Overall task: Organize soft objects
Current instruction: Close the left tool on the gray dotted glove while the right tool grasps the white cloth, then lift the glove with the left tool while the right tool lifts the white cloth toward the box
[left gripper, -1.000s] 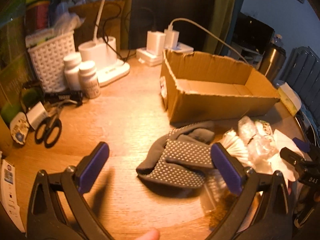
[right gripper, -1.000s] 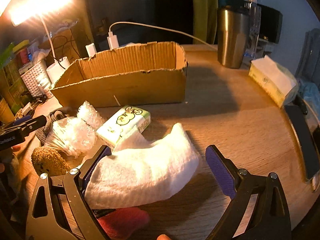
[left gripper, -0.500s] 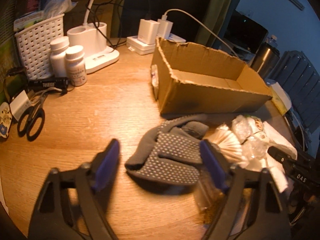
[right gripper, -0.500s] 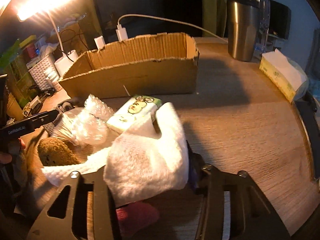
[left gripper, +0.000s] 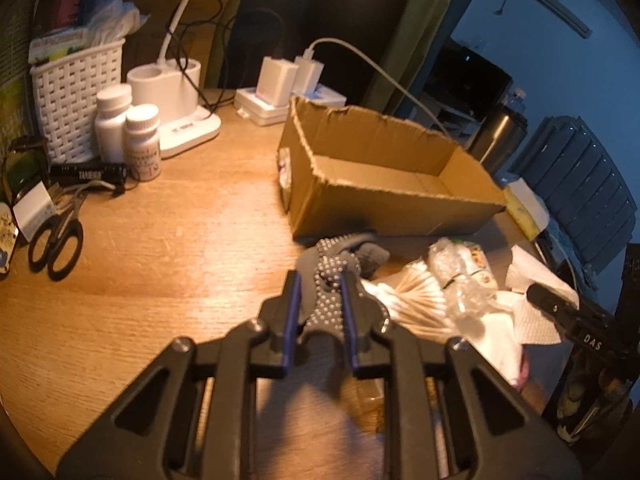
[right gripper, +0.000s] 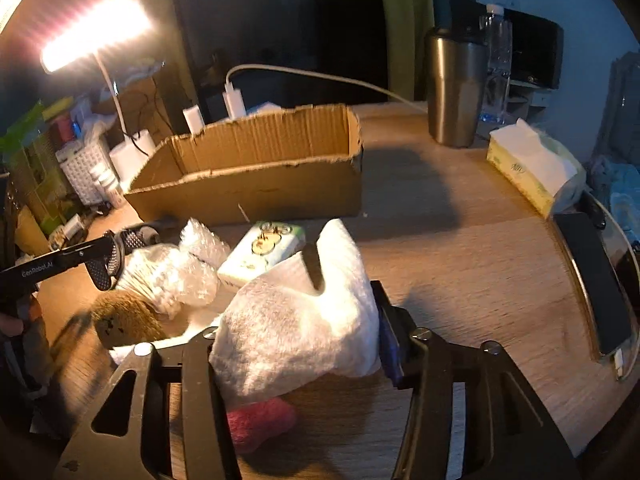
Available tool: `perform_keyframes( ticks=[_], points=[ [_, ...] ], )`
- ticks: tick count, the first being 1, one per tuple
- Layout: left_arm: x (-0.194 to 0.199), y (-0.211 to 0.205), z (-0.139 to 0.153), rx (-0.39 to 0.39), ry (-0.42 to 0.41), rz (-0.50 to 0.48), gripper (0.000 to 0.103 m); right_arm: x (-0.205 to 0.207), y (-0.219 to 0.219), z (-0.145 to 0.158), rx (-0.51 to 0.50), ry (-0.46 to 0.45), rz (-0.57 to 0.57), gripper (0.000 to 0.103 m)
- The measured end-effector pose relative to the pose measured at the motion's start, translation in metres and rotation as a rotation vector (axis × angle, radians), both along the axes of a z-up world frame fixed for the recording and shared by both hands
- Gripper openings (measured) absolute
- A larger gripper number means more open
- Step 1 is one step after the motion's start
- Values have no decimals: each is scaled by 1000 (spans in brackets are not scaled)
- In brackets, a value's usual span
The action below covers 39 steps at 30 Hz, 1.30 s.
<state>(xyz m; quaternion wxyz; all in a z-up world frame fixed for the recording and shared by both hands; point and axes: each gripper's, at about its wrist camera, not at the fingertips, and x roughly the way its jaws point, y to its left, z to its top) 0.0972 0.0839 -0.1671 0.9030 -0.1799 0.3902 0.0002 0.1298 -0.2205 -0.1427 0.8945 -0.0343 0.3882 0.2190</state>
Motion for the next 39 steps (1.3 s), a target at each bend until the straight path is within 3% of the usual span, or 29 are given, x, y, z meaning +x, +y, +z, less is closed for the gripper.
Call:
perform_keyframes(
  ticks=[1,2,14,21,24,25,28,29,30,35,37,38,39],
  points=[
    [-1,0,2,-1,-7,-2,19,-1,-1,2,-1,-8,1,18],
    [-2,0,4,-4,-13,-6,19,-2,-2,4,1,-13,-2,16],
    [-10,-8,48,-13,-129,-36,15,-1,-8,43,42,-122,20,16],
    [-11,-16,78,13,-203,-58,12,6,-7,61,65,-174,48,16],
    [-7,-21,80,57,-191,-67,15,7,-5,64,74,-185,66,16],
    [-4,-21,75,65,-166,-73,16,7,-4,64,76,-186,73,16],
    [9,-13,50,101,-59,-27,50,7,-2,61,78,-181,88,16],
    [13,-11,41,134,-21,-12,68,8,-2,60,82,-180,91,16],
    [16,-8,31,144,13,-4,73,8,-2,59,83,-176,92,16],
    [24,-2,4,167,88,-8,73,11,-6,55,92,-161,78,16],
    [26,-3,-5,139,109,-44,71,11,-6,54,91,-157,76,16],
    [27,-3,-8,135,106,-54,64,11,-6,53,90,-156,75,16],
    [28,-5,-12,127,106,-60,37,11,-6,53,90,-154,75,16]
  ],
)
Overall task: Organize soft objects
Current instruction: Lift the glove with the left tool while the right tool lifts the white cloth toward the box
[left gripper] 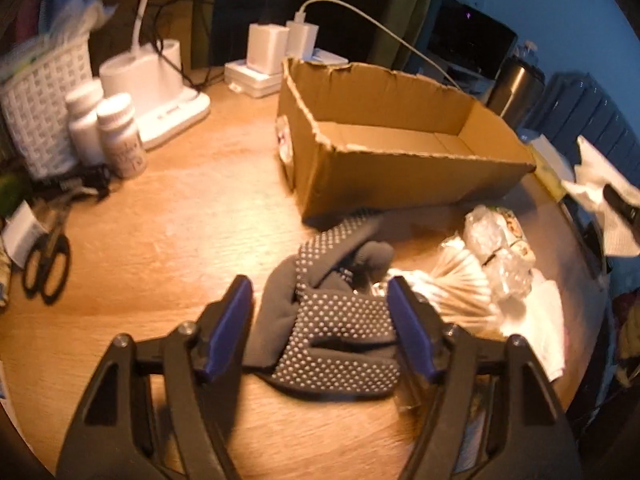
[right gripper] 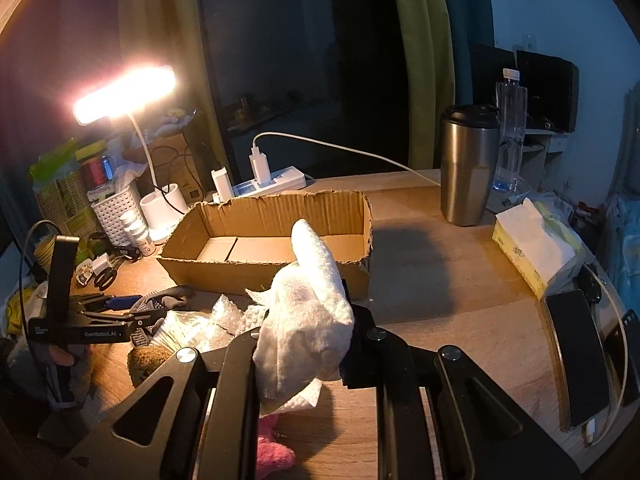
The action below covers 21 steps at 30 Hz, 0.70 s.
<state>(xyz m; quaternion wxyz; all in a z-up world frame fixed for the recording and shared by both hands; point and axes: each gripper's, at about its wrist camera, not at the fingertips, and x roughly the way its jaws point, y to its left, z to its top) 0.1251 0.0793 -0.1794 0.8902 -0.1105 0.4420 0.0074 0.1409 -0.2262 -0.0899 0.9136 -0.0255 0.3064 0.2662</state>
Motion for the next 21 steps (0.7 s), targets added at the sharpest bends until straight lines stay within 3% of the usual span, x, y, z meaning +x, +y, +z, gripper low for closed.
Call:
perform_keyframes(
  ticks=[3,8,21],
  points=[
    [4,3,-8,-39,18,-5,25,0,0,-1,-3,1,0,16],
    [-6,1,3,-51,-32,-24,25,0,2,1,-6,-8,0,16],
    [-17,-1,81,-68,-264,-17,25,14,11,17,-10,-58,29,16]
  ],
)
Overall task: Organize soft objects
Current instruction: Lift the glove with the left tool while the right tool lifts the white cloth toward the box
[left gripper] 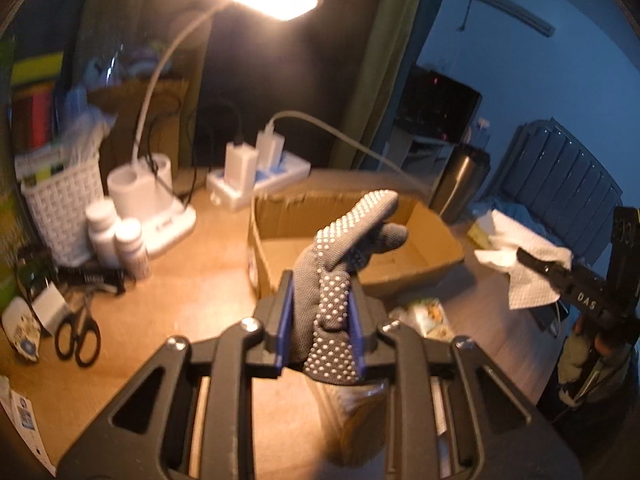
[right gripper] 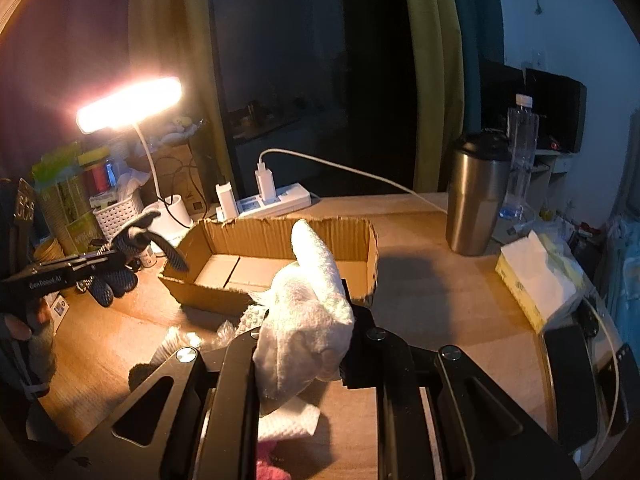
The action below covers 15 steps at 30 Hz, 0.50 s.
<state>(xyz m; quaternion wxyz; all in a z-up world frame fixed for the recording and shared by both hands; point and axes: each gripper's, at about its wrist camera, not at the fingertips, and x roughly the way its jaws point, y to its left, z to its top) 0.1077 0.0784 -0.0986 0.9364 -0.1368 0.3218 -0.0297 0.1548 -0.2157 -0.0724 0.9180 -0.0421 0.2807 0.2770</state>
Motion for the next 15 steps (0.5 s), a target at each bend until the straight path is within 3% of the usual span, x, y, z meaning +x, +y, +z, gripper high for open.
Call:
perform_keyframes(
  ticks=[10,15],
  points=[
    [21,0,18,12,-68,7,25,23,9,10,14,-33,15,16],
    [35,-7,16,77,-89,13,25,40,16,7,21,-29,13,16]
  ],
)
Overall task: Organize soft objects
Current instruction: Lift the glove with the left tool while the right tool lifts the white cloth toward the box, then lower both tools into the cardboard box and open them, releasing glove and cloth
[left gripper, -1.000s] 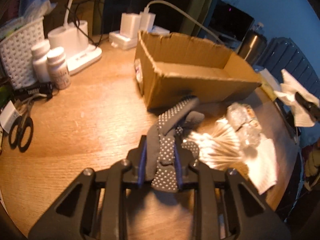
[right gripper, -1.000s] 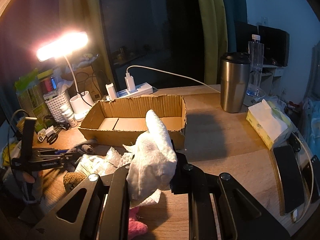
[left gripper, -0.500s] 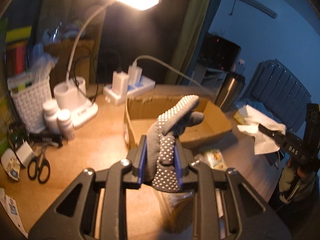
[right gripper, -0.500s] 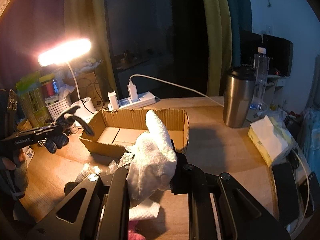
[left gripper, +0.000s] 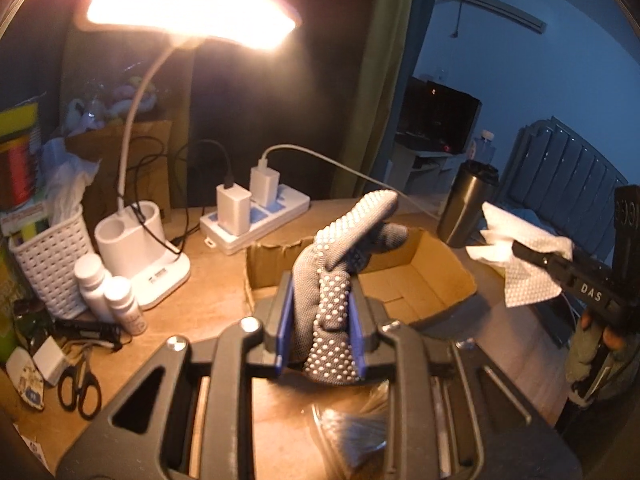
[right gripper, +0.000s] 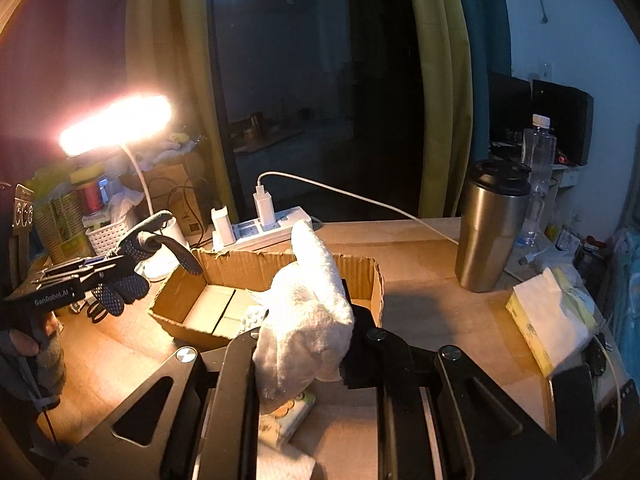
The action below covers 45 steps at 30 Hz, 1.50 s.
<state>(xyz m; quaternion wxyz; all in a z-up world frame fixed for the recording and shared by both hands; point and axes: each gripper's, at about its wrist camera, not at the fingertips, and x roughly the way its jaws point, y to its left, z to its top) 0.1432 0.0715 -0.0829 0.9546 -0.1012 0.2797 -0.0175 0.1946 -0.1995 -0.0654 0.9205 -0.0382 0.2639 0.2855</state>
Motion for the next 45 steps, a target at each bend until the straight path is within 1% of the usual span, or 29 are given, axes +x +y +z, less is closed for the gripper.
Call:
perform_keyframes(
  ticks=[5,7,10,16,21,23,25,26,29,31,32,33,36,39,43,45],
  points=[
    [18,0,-9,1,9,3,25,20,13,-7,-2,11,9,16],
    [26,1,-15,15,13,16,25,30,17,-9,-2,14,15,16],
    [37,4,-26,9,31,23,25,43,24,-17,-6,25,19,16],
    [56,6,-49,9,84,26,25,69,38,-47,-48,88,41,16],
    [68,6,-65,2,133,22,26,82,49,-64,-84,141,59,16],
    [72,6,-71,1,149,26,27,87,49,-68,-96,162,51,21],
    [75,4,-72,13,148,25,29,91,51,-73,-113,188,54,44],
    [76,3,-71,17,151,25,30,91,51,-75,-126,199,55,48],
    [79,0,-71,36,166,26,33,86,52,-71,-134,186,51,51],
    [78,-1,-70,41,172,28,43,82,50,-66,-128,174,55,57],
    [78,-1,-69,41,171,30,57,81,50,-64,-127,170,54,57],
    [77,0,-68,37,167,31,66,80,49,-62,-127,166,50,57],
    [70,1,-58,23,135,35,69,78,41,-54,-101,146,35,59],
    [63,0,-48,27,111,39,69,77,33,-48,-75,137,24,69],
    [53,0,-39,28,98,42,69,75,29,-41,-36,132,14,69],
    [47,1,-35,27,88,48,69,72,26,-36,-27,106,-5,69]
  ],
)
